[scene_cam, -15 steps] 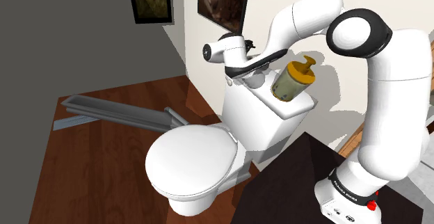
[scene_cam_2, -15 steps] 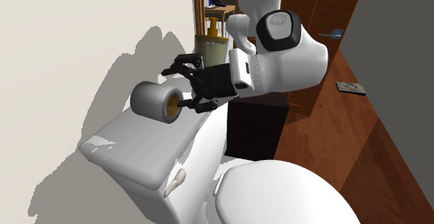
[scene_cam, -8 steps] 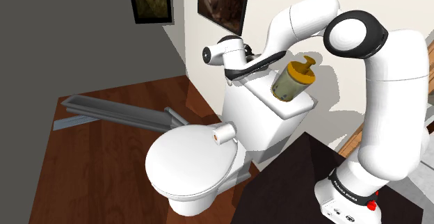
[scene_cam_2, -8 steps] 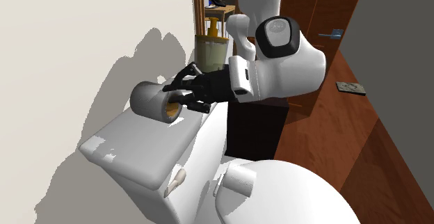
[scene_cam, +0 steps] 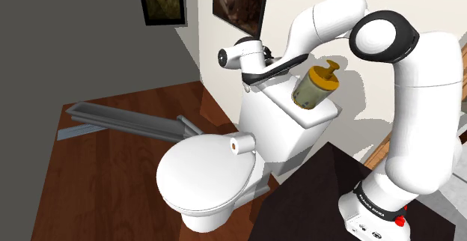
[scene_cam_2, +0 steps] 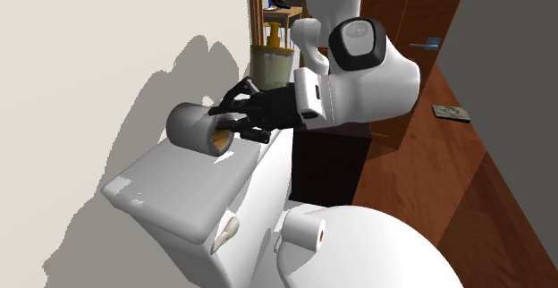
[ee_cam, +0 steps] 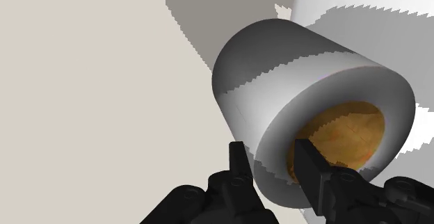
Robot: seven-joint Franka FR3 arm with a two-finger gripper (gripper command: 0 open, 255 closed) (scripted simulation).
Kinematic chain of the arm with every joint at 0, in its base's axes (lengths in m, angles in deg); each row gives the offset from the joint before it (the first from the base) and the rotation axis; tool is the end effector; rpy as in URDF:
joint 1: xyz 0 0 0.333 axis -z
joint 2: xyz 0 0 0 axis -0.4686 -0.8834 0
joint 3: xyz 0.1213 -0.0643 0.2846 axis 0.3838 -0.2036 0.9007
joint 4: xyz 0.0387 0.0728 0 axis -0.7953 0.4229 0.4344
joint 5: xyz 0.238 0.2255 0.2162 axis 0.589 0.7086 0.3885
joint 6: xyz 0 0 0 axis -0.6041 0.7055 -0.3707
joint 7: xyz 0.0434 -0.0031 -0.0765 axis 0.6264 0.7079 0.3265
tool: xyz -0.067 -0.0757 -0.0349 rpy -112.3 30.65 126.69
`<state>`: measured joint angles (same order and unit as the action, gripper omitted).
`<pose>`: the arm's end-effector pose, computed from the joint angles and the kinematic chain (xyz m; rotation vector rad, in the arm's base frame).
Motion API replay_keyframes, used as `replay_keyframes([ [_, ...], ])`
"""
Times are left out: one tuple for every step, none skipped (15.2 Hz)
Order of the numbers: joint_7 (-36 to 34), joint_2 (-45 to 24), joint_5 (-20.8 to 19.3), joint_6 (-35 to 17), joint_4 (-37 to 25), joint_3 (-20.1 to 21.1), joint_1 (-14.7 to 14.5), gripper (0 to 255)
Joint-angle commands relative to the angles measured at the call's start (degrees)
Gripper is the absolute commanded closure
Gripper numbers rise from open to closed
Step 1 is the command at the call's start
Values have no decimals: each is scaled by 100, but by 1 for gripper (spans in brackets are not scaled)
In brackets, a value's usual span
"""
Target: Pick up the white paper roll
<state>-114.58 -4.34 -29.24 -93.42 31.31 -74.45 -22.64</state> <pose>0.6585 -0.0148 0.3388 1.8232 0.0682 0.0041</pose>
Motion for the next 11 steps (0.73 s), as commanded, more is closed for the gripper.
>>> replay_keyframes([
  [76, 83, 19, 18, 0, 10, 4, 255],
  [124, 123, 28, 28, -9, 15, 7, 255],
  [173, 163, 37, 37, -20, 19, 9, 255],
  [222, 201, 46, 47, -34, 23, 11, 255],
  [271, 239, 54, 56, -47, 28, 13, 255],
  [320, 276, 62, 66, -61, 32, 15, 255],
  [370, 313, 71, 76, -76, 36, 17, 255],
  [420, 349, 79, 86, -92, 39, 18, 255],
  [470, 384, 86, 96, -109, 43, 20, 255],
  [520, 420, 94, 107, -125, 47, 21, 255],
  [570, 453, 101, 117, -145, 50, 22, 255],
])
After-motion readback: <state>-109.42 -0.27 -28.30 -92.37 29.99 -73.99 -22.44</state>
